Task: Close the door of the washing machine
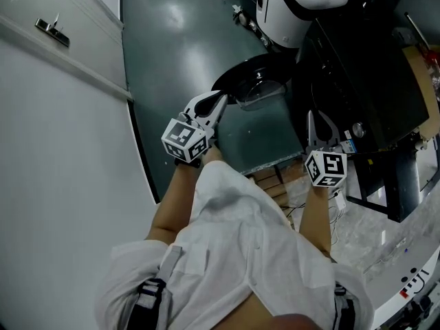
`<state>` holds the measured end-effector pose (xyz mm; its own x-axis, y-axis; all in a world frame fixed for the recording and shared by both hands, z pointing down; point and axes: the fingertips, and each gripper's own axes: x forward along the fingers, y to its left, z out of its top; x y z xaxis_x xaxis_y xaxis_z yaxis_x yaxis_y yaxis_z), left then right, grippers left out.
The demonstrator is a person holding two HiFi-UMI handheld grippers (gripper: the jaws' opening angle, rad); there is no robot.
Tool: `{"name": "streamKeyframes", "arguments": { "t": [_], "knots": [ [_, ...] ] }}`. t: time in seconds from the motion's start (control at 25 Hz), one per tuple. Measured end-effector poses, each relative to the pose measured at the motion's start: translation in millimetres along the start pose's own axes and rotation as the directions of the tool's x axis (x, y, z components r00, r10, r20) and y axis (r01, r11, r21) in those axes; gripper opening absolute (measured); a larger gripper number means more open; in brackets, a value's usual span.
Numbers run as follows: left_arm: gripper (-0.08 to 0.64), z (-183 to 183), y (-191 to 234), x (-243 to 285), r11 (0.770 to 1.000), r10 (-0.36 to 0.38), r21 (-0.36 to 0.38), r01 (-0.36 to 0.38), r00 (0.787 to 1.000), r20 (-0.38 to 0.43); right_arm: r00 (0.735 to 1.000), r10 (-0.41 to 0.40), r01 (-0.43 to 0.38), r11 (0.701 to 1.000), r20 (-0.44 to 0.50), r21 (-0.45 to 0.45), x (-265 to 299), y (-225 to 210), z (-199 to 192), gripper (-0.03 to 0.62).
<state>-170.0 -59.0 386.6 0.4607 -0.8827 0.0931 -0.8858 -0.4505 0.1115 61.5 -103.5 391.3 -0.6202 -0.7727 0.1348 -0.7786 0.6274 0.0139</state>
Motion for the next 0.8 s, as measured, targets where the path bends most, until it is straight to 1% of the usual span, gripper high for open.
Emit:
{"name": "streamKeyframes", "arguments": {
  "t": [0.24,0.4,0.6,0.8],
  "knots": [
    [0.015,-18.7,30.7,20.9,1.0,-0.021,-0.006,0.021,0.999,-0.04,0.999,0.031,-0.031,1.0,-0.034,-0.001,32.8,4.4,-11.6,0.031],
    [0.02,-25.1,55.6,40.4,0.999,-0.047,-0.01,0.047,0.996,-0.072,0.998,0.034,-0.034,0.999,-0.055,0.003,59.3,6.3,-17.2,0.031],
    [0.059,-31.7,84.6,69.5,0.996,-0.09,-0.01,0.089,0.991,-0.097,0.997,0.03,-0.029,1.0,-0.069,0.009,94.0,6.4,-23.7,0.032],
    [0.114,-55.7,113.0,93.5,0.99,-0.141,-0.016,0.141,0.977,-0.158,0.995,0.023,-0.022,1.0,-0.094,0.019,125.2,9.1,-34.8,0.032]
  ]
}}
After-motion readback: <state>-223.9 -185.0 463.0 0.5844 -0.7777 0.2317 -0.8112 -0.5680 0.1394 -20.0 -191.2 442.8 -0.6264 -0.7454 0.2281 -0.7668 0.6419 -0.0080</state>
